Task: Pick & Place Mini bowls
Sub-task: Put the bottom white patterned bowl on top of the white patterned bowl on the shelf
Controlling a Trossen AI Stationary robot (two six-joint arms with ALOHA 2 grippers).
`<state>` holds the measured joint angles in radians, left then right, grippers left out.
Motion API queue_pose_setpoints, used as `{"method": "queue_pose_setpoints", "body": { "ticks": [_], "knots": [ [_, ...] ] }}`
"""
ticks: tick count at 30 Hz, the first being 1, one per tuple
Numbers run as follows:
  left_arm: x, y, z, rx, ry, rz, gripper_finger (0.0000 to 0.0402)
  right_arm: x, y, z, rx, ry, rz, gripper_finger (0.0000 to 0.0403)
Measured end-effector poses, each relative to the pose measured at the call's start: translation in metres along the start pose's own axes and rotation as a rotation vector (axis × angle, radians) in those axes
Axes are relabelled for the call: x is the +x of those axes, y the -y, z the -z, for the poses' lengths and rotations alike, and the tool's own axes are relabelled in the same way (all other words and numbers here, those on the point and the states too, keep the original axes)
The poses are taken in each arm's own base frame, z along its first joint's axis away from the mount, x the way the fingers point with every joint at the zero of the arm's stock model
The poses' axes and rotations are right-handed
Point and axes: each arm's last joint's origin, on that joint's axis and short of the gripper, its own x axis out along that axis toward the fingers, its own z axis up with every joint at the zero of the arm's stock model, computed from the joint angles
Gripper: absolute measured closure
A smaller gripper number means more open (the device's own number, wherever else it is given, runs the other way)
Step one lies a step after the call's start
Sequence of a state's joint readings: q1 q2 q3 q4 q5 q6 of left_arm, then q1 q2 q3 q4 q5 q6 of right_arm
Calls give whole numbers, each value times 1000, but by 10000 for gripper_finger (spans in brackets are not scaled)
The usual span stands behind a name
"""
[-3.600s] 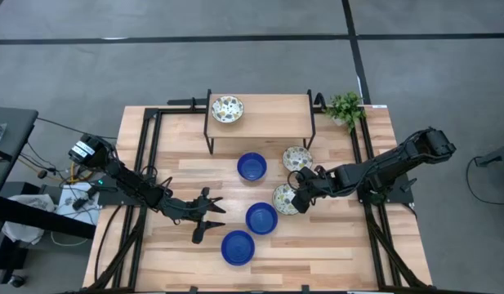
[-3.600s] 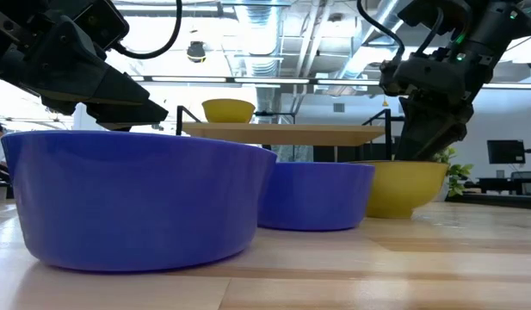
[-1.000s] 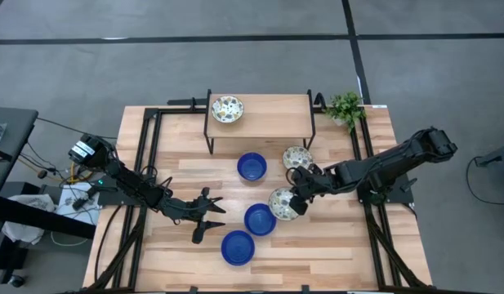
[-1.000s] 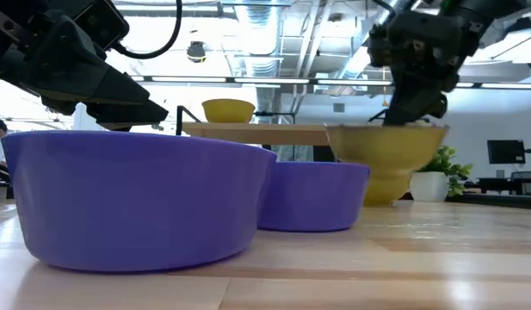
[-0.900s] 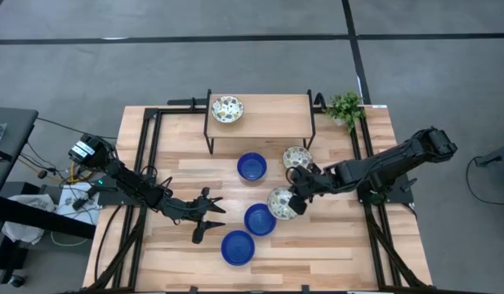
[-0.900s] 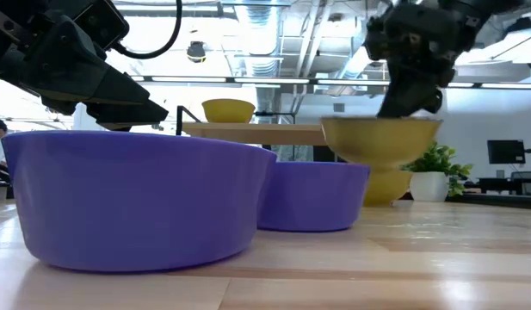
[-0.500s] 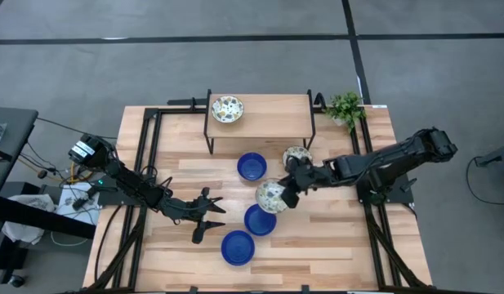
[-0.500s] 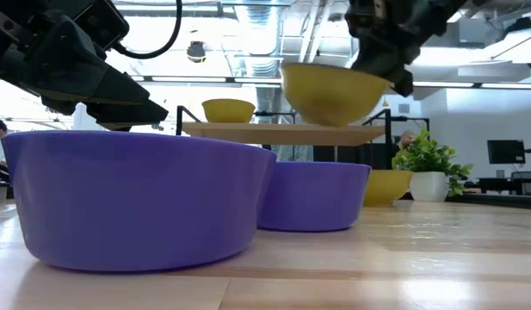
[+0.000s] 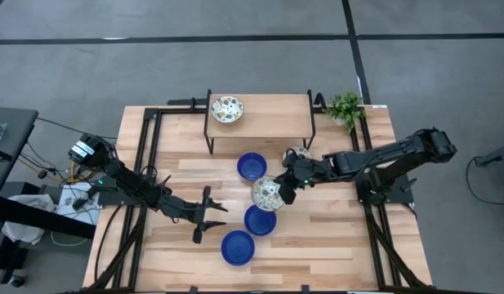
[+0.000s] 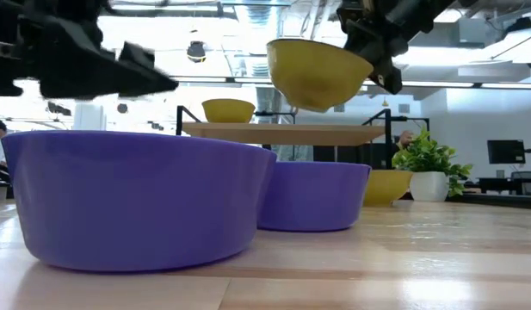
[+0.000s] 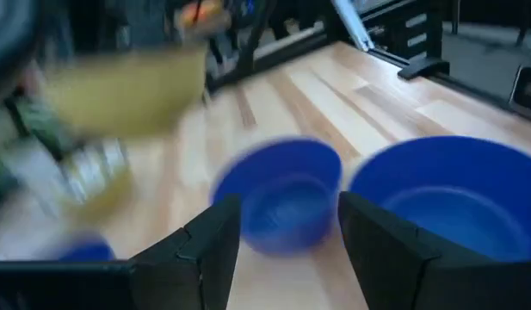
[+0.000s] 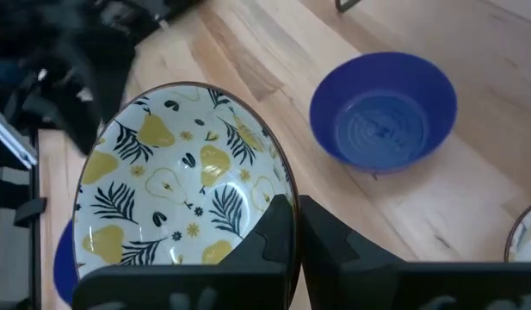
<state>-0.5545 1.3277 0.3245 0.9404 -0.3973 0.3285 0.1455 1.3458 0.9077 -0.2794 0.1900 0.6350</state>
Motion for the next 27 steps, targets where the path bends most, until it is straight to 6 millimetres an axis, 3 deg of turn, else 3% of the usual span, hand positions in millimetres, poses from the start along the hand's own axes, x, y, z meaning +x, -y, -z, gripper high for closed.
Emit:
{"method": "queue_pose_setpoints", "body": {
  "ticks": [9,14,20,27],
  "knots": [
    [17,-9,-40,465,57,-151,206,15,8,-5,50,-24,-29,402],
    [27,-19,-50,500,24,-216,206,29,8,-6,63,-39,-70,402],
    [40,-27,-38,493,-111,-147,206,42,8,-5,57,-84,-78,402],
    [40,-26,-35,514,-123,-109,206,44,0,-13,33,-94,-108,401]
  ]
}}
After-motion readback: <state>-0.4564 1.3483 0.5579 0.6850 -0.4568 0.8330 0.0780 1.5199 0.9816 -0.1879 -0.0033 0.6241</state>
